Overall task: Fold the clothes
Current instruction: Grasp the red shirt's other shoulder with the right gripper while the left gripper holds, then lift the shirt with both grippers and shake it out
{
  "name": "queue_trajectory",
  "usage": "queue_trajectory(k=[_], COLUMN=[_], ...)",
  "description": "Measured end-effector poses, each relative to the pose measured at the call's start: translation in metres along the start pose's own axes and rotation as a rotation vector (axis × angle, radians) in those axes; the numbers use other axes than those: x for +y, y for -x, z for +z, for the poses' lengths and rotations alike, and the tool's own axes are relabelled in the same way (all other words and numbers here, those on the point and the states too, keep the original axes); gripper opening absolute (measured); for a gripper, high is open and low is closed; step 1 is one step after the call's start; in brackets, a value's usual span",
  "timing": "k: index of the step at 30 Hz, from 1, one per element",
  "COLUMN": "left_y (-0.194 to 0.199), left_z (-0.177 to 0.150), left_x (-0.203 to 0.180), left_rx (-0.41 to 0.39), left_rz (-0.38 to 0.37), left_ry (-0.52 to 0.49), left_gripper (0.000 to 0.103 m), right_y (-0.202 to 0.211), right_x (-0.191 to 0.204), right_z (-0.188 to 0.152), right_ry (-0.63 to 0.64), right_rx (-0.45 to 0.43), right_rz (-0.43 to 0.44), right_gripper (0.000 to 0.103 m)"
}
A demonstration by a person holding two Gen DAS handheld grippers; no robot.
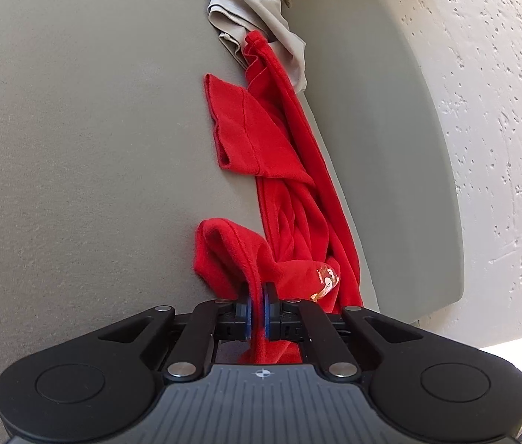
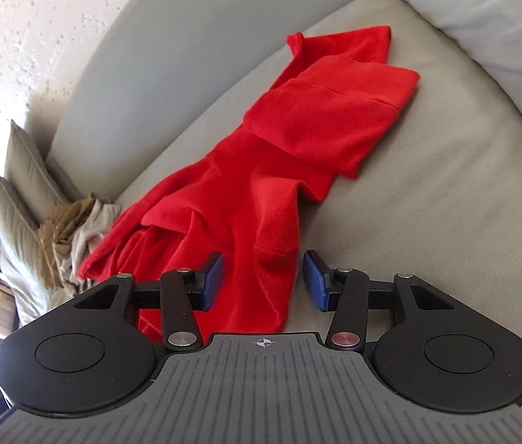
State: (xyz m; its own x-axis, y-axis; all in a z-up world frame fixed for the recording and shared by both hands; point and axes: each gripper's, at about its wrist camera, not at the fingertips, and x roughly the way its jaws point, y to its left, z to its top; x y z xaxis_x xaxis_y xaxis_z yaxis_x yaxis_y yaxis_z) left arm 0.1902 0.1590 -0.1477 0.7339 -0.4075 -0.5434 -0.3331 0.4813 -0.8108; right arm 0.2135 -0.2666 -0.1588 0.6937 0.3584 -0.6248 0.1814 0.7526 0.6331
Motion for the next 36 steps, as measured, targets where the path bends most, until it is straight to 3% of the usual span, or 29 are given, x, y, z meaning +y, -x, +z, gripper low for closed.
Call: queue_trajectory(k=[1, 2, 3, 6, 10, 13, 18, 21, 26, 28, 36], left_y=[0.000, 0.000, 0.000, 0.002, 0.003, 0.004, 0.001, -0.008, -0.030, -0.030, 0.008], left_z=[0.000, 0.000, 0.000, -0.002, -0.009, -0.015, -0.018, -0.020, -0.014, -0.015, -0.023], left_x=[0.000, -0.001, -0.001, -0.002, -0.002, -0.003, 0.000, 0.001, 0.005, 0.005, 0.004], left_rx=[0.000, 0.000, 0.002, 0.012, 0.044, 0.070, 0.069, 0.072, 0.067, 0.057, 0.070], left_rz=[-0.001, -0.003, -0.006, -0.024, -0.044, -0.057, -0.070, -0.052, -0.061, -0.061, -0.045], left_ry=[-0.002, -0.003, -0.004, -0.010, -0.019, -0.026, -0.009, -0.008, 0.053, 0.067, 0.066], left_gripper=[0.003, 0.004, 0.006, 0.012, 0.028, 0.031, 0.028, 0.020, 0.018, 0.008, 0.000], right_y=[-0.002, -0.004, -0.002, 0.016, 0.076, 0.091, 0.065, 0.059, 0.056, 0.055, 0.068], right_x=[0.003, 0.006, 0.008, 0.004, 0.004, -0.015, -0.045, -0.051, -0.053, -0.058, -0.051], right_z=[0.001, 0.001, 0.001, 0.000, 0.004, 0.009, -0.001, -0.005, -0.007, -0.010, 0.002], right_ry=[0.010, 0.019, 0.022, -0.017, -0.039, -0.104, -0.220, -0.245, -0.171, -0.163, -0.217], right_rx=[-0.001, -0.001, -0.004, -0.034, -0.230, -0.213, -0.079, -0.089, -0.081, -0.101, -0.100], right_rz=[-0.016, -0.035, -0.070, -0.090, -0.100, -0.149, -0.179, -0.162, -0.141, -0.110, -0.069], right_gripper=[0.048, 0.038, 0.002, 0.002, 0.001, 0.002, 0.002, 0.002, 0.002, 0.002, 0.002])
